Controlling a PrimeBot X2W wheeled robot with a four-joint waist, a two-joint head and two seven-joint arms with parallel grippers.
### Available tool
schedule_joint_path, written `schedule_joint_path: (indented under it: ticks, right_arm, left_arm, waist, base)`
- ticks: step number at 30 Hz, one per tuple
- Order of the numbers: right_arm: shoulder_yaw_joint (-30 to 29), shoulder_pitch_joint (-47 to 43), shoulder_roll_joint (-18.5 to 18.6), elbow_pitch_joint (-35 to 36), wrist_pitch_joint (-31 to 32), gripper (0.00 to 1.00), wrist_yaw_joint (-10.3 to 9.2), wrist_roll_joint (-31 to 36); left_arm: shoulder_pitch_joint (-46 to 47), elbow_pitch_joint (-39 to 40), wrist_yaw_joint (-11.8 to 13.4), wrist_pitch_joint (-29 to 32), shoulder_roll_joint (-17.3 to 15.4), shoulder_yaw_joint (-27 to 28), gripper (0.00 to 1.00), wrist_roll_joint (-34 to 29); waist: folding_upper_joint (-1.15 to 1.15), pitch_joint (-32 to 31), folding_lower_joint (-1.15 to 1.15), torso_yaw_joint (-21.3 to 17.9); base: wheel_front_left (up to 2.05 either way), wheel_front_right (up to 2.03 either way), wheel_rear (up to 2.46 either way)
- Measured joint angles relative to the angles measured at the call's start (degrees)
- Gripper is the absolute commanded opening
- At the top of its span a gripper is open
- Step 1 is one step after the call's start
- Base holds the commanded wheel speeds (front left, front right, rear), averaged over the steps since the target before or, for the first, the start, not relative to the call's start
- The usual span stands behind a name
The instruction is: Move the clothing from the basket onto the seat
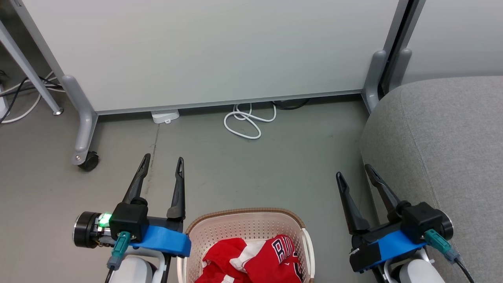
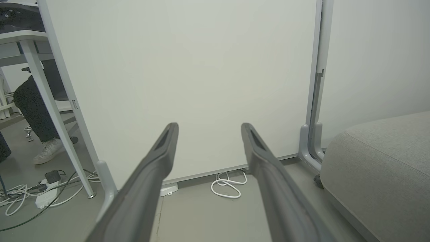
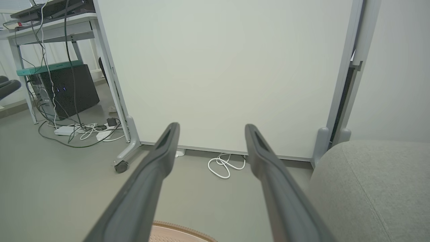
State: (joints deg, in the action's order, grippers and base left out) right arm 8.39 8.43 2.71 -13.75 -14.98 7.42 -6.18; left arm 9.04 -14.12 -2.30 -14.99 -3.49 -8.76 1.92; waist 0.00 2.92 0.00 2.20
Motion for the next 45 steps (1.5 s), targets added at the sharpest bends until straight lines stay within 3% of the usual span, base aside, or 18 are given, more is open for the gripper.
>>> schedule_joint_path:
  ticks: [16,28,37,45]
  right_arm:
    - [0.2,0.2,0.0,-0.2,0.0,1.0,0.0,-0.1]
    - [0.1,3.3,0.0,1.3,-0.1,1.0,0.01,0.0]
    - [-0.2,7.3,0.0,3.9,-0.1,1.0,0.02,0.4]
    - [-0.5,9.9,0.1,5.7,-0.1,1.0,0.05,1.0]
  left_arm:
    - [0.1,-0.4,-0.4,0.0,0.1,0.3,1.0,0.1]
    - [5.6,-4.5,-3.3,-0.1,-1.0,-3.0,1.0,-1.0]
    - [13.7,-10.3,-4.8,-0.1,-3.8,-9.1,1.0,-1.7]
    - [19.4,-17.5,-5.1,-0.1,-6.3,-19.3,1.0,-0.9]
  waist:
    - [0.0,0.3,0.0,-0.4]
    - [0.0,4.8,0.0,-2.3]
    - [0.0,12.2,0.0,-4.8]
    - [0.0,19.0,0.01,-7.6]
  base:
    - [0.0,0.0,0.0]
    - [0.0,0.0,0.0]
    - [0.0,0.0,0.0]
    - [0.0,0.0,0.0]
